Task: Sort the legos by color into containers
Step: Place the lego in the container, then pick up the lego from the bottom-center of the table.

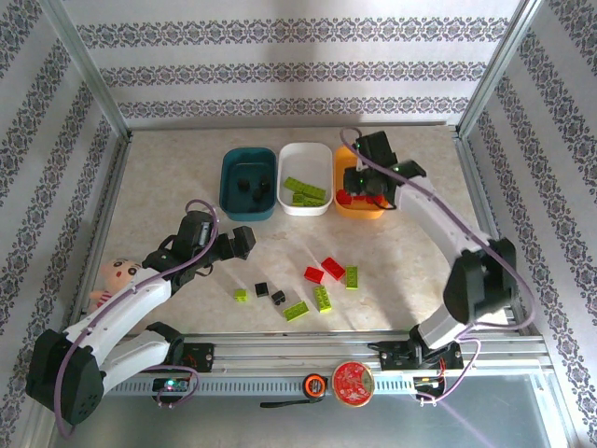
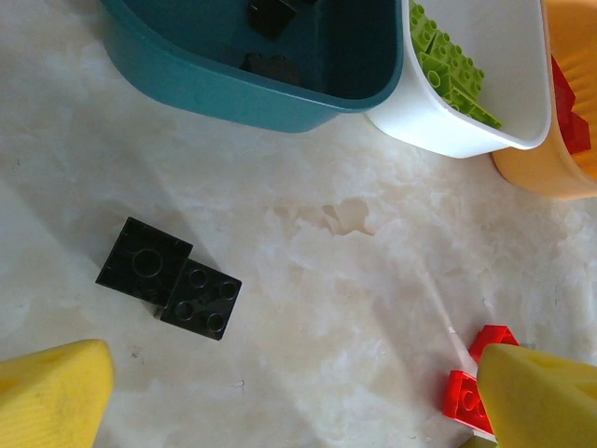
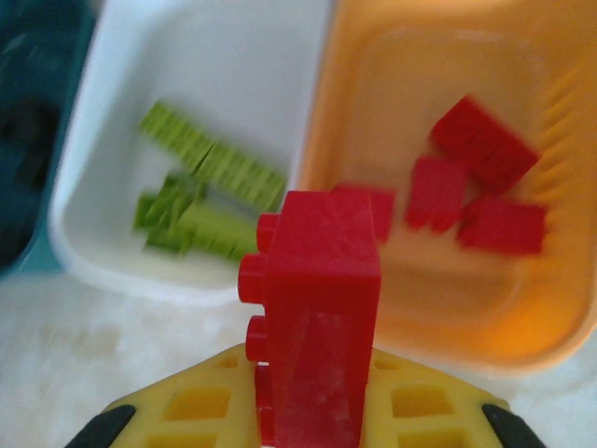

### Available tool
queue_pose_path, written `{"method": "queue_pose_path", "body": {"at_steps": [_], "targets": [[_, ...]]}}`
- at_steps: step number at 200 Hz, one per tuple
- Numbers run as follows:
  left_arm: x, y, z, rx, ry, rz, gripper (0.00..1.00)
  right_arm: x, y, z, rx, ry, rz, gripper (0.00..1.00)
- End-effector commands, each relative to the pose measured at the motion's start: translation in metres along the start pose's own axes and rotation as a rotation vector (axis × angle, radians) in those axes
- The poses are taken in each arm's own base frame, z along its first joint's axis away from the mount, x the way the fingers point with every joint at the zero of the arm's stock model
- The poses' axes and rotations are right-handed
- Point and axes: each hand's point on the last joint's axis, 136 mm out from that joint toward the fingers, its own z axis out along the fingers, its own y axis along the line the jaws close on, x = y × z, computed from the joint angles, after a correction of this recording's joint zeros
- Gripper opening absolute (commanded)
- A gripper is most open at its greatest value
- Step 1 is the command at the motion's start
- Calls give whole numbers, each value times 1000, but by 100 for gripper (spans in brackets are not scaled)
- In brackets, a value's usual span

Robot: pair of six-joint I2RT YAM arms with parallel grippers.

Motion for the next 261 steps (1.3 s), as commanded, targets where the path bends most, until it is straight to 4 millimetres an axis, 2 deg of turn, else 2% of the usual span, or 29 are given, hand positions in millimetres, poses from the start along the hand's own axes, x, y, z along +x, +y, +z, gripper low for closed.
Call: {"method": "queue_pose_path", "body": {"at_steps": [1, 37, 48, 59, 70, 77, 103, 124, 136, 152, 173, 191, 216, 239, 261], "targets": [[0, 0, 0, 20, -1, -20, 100, -23, -18, 32, 63, -17, 67, 22], [4, 2, 4, 24, 12, -34, 100, -30, -33, 79, 112, 47, 106, 25], [5, 3, 5, 22, 18, -38, 100, -31, -37, 87, 129, 57, 110, 31], [4, 3, 6, 20, 18, -40, 100, -33, -39, 92, 136, 59, 120, 41], [4, 3, 6, 21, 19, -41, 100, -38, -40, 93, 133, 56, 126, 54], [3, 3, 7, 20, 19, -38, 100, -40, -40, 92, 134, 54, 127, 58], [2, 2, 8, 18, 17, -37, 100, -47, -35, 75, 117, 25, 115, 65], [1, 3, 9, 14, 16, -36, 100, -40, -19, 52, 81, 4, 84, 70], [0, 4, 9, 11, 14, -35, 100, -27, -9, 39, 61, 5, 46, 73], [0, 4, 9, 7, 13, -33, 100, 1, 7, 25, 24, 36, -15, 76], [-3, 6, 8, 5, 5, -32, 100, 55, 32, 13, -65, 141, -105, 76], [-4, 7, 9, 2, 4, -34, 100, 109, 63, -1, -173, 267, -219, 76], [-4, 8, 11, 1, 5, -37, 100, 175, 86, -16, -184, 416, -436, 76], [-3, 9, 15, 1, 17, -48, 100, 215, 101, -17, -194, 514, -534, 74], [-1, 8, 16, 12, 22, -58, 100, 233, 106, -11, -182, 552, -597, 74]]}}
